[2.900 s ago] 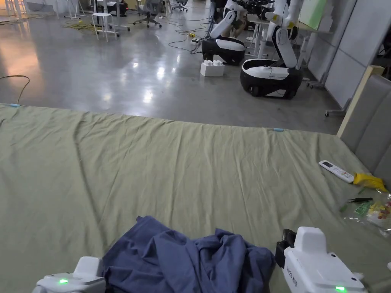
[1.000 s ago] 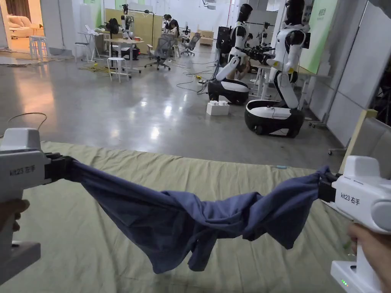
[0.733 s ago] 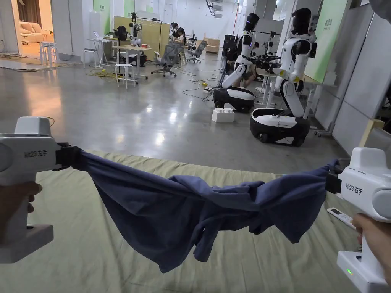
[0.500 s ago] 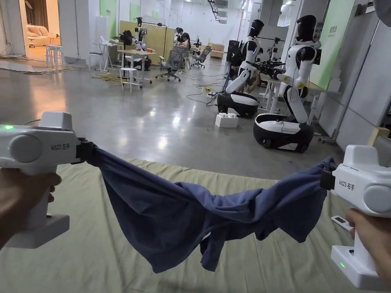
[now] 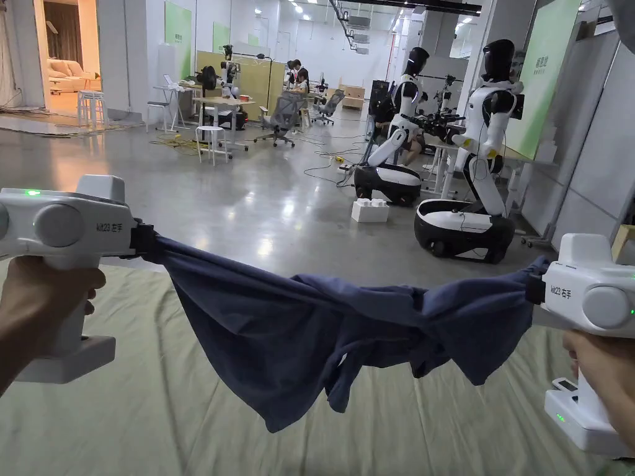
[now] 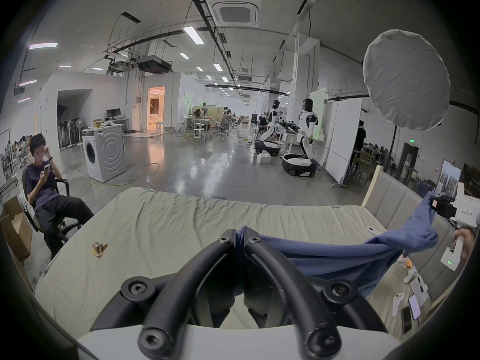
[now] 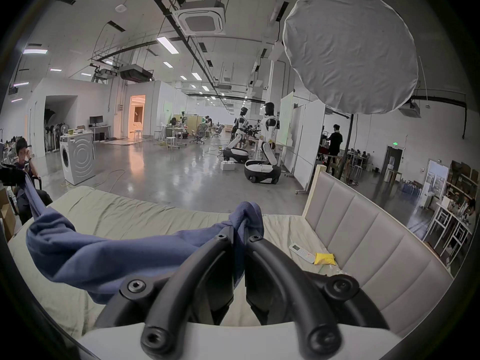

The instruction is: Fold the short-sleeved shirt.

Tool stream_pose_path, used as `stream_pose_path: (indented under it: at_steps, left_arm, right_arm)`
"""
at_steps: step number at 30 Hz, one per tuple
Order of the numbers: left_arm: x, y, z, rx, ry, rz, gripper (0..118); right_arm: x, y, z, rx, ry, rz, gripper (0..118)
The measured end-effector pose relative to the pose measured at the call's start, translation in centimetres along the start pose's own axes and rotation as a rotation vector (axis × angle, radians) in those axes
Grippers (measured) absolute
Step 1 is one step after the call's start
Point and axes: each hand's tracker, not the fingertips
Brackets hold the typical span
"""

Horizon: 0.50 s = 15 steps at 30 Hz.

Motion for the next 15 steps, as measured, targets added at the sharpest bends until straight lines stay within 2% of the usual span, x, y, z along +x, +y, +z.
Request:
stream_pose_path:
  at_steps: [7, 15]
  left_arm:
    - [0.3, -2.8, -1.7, -0.038, 0.010, -0.011, 5]
    - [-0.4, -15.6, 0.2, -0.133, 0.003, 0.009, 5]
  right_arm:
    - [-0.8, -2.6, -1.8, -0.033, 0.014, 0.007, 7]
    - [-3.0, -12.7, 1.2, -0.137, 0.032, 0.001, 7]
